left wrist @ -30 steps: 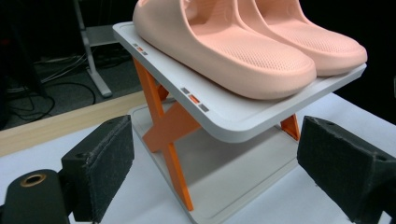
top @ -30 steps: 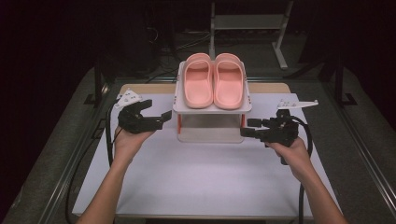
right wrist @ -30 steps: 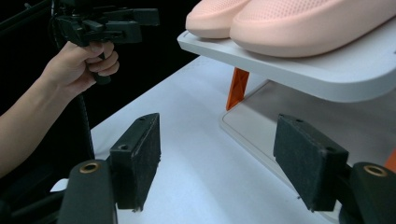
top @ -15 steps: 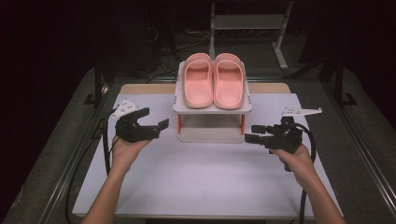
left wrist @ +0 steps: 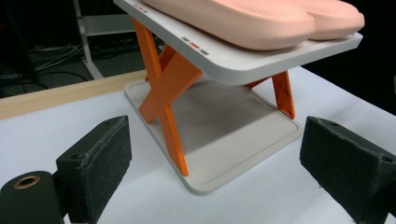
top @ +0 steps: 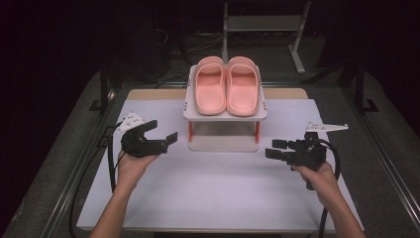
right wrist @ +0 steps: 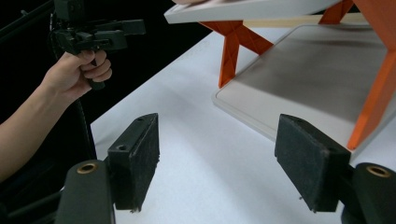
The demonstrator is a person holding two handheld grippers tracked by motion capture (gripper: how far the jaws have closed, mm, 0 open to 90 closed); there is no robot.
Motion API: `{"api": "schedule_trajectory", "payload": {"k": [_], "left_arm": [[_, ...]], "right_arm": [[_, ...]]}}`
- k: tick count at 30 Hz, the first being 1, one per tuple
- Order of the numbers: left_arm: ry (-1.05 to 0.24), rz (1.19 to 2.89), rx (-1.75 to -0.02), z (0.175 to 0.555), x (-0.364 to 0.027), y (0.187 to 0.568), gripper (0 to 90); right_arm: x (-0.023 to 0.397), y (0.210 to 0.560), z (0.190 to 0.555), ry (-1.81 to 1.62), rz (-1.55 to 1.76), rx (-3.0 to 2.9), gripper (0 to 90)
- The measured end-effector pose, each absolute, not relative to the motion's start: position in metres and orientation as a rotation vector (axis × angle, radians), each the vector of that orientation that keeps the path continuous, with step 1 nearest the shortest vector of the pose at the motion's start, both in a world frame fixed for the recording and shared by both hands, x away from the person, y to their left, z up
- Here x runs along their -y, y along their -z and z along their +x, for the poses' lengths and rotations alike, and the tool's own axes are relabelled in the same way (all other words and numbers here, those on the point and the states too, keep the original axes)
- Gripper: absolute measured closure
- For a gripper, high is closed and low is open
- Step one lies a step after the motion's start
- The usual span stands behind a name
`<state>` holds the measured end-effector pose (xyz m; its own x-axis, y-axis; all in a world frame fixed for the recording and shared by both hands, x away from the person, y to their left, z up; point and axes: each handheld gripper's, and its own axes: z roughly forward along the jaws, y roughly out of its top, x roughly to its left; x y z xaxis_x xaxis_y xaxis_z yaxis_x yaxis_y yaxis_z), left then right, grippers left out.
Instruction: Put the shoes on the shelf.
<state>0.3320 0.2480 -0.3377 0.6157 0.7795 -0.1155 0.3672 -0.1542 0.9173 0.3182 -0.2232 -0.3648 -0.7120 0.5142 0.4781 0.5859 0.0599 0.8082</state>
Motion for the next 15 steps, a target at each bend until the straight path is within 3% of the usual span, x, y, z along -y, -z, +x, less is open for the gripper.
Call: {"api": "schedule_trajectory", "payload": {"k": [15], "left_arm": [[-0.467, 1.71, -0.96, 0.316, -0.258, 0.355, 8.5]], "right_arm": [[0.237, 0.388, 0.3, 1.773, -1.216, 2.179, 29.4]]}}
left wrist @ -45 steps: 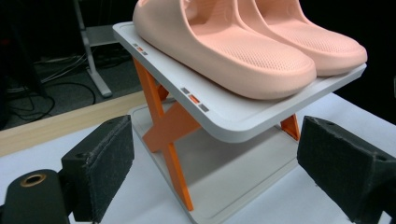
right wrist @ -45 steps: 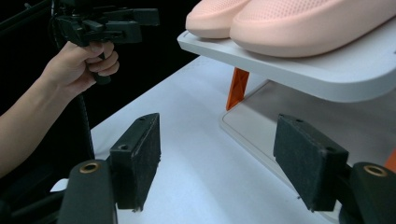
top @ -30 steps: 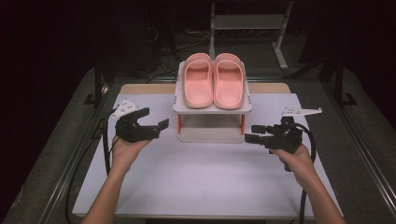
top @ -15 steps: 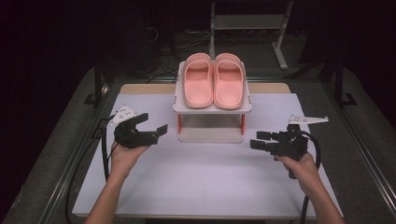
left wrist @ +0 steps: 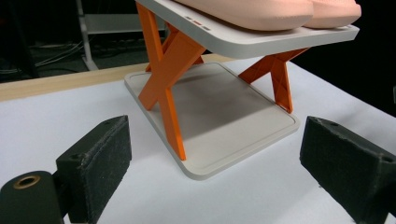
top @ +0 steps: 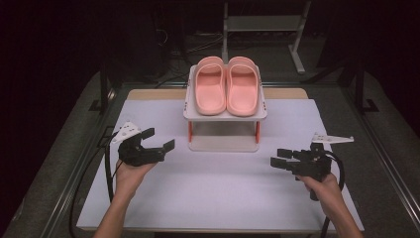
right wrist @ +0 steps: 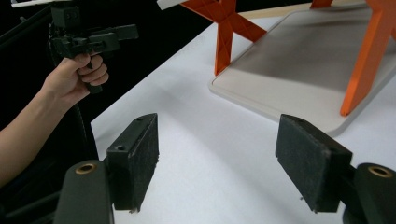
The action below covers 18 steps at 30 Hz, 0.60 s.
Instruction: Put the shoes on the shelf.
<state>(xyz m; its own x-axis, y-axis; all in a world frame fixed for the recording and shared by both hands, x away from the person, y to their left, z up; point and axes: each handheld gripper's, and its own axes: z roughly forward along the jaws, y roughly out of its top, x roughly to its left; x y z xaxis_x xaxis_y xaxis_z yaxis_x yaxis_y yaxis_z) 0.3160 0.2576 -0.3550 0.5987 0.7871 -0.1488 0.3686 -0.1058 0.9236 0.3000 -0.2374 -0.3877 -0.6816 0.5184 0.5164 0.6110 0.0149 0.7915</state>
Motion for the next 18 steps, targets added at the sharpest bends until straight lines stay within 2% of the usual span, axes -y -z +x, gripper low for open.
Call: {"api": "schedule_trajectory", "payload": {"k": [18], "left_arm": [[-0.434, 1.669, -0.988, 0.296, -0.255, 0.387, 8.5]], "right_arm": [[0.257, 0.416, 0.271, 1.798, -1.247, 2.115, 27.5]]}}
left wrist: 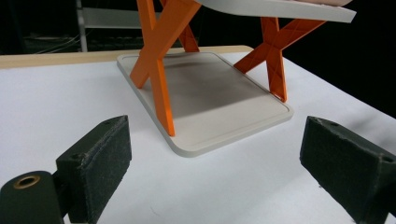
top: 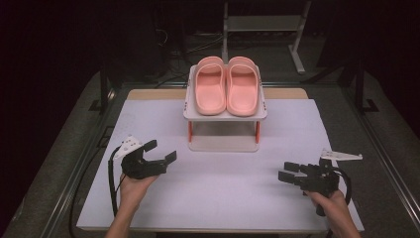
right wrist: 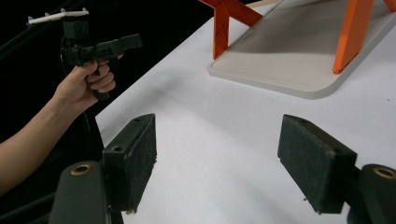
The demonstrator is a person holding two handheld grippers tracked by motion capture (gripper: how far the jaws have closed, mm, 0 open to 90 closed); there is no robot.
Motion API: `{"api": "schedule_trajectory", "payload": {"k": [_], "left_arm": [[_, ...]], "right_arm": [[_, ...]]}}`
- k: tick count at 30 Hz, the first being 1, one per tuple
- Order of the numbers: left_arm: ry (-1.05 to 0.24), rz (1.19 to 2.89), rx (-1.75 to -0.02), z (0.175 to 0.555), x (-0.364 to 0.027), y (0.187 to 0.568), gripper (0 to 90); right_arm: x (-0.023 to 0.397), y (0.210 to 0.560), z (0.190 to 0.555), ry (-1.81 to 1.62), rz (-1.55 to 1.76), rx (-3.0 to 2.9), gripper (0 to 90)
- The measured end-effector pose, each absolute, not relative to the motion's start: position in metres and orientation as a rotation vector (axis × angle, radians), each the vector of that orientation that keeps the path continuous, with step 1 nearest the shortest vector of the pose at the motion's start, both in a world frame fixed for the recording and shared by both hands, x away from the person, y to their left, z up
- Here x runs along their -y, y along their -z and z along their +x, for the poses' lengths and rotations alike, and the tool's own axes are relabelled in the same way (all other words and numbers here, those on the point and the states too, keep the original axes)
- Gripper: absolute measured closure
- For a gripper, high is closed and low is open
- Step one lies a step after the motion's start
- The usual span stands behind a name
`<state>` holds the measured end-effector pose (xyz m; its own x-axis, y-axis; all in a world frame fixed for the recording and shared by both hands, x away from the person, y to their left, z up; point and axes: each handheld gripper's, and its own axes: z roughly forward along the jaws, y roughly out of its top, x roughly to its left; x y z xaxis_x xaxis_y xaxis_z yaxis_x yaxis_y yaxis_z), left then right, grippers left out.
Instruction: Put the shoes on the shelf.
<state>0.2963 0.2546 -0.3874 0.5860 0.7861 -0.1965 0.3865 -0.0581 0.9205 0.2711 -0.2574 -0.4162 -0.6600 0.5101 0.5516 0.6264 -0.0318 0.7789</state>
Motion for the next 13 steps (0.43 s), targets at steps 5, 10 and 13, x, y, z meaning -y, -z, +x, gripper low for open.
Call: {"api": "schedule_trajectory", "payload": {"k": [5, 10, 13], "left_arm": [[-0.426, 1.671, -1.005, 0.288, -0.255, 0.399, 8.4], [-0.425, 1.686, -1.013, 0.282, -0.255, 0.405, 7.8], [-0.446, 1.711, -1.005, 0.28, -0.255, 0.405, 7.8]], "right_arm": [[0.263, 0.421, 0.262, 1.831, -1.259, 2.091, 26.9], [0.269, 0.431, 0.245, 1.871, -1.289, 2.076, 25.7], [0.272, 0.433, 0.236, 1.861, -1.292, 2.135, 25.5]]}}
